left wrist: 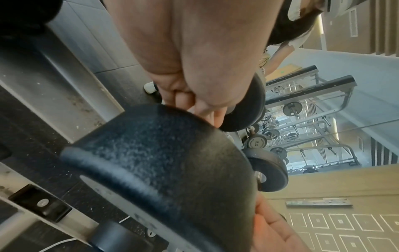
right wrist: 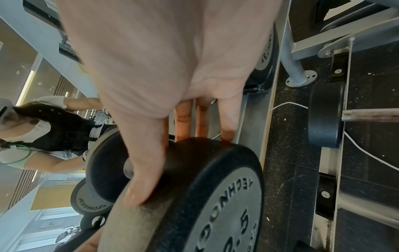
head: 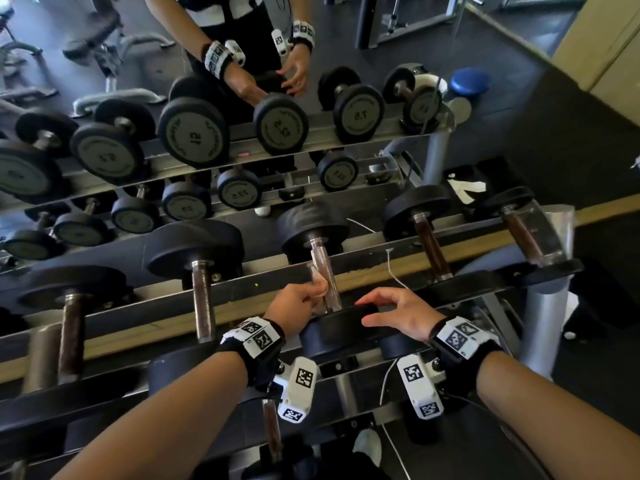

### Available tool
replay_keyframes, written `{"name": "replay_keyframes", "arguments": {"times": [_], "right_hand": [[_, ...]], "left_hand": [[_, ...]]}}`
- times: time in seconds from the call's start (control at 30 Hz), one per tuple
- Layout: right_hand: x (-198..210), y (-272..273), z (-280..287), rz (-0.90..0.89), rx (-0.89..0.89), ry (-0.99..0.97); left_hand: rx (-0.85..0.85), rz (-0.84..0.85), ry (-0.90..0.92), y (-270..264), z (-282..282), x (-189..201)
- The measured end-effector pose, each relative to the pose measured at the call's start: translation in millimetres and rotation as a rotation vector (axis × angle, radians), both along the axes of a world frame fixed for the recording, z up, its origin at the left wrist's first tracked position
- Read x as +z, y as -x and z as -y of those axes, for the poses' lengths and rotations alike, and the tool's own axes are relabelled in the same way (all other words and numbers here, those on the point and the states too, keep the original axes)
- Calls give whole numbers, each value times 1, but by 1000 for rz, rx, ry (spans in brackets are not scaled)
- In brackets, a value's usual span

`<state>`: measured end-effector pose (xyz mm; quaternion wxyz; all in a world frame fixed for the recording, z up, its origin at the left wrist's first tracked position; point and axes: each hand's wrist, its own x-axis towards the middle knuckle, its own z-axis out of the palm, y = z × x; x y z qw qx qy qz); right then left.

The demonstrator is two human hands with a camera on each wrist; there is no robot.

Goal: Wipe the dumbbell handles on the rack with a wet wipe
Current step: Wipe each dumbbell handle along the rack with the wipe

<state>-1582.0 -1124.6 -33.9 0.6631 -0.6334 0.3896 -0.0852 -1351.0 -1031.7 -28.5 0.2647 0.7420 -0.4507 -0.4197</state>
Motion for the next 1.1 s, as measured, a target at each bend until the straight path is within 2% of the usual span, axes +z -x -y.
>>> {"name": "replay_keyframes", "arguments": {"times": [0.23,0.3,0.37,0.5,0.6,0.67,0.87,0.97,1.1], "right_hand": [[6,-1,2,-4,39,-28],[7,-1,1,-5,41,-17],[9,0,0,-3,42,-17],[11,1,-1,-18,49,6],[10,3,-1,-24,54,13],[8,4,-2,-30,54,14],[6,6,-5,-35,56,13],[6,6,-8,-26,47,21],[5,6,-8,-8,20,17]], "left_hand": [[19,-251,-137,4,-7,9],[-4,-248,-163,0,-7,11],[-19,-165,-156,-6,-2,15],[333,-161,-11,-21,10,20],[578,-280,63,-24,21,20],[670,-300,104,-21,29,19],[616,-462,70,6,44,8],[622,-486,64,6,41,5],[548,-470,28,10,29,4]]}}
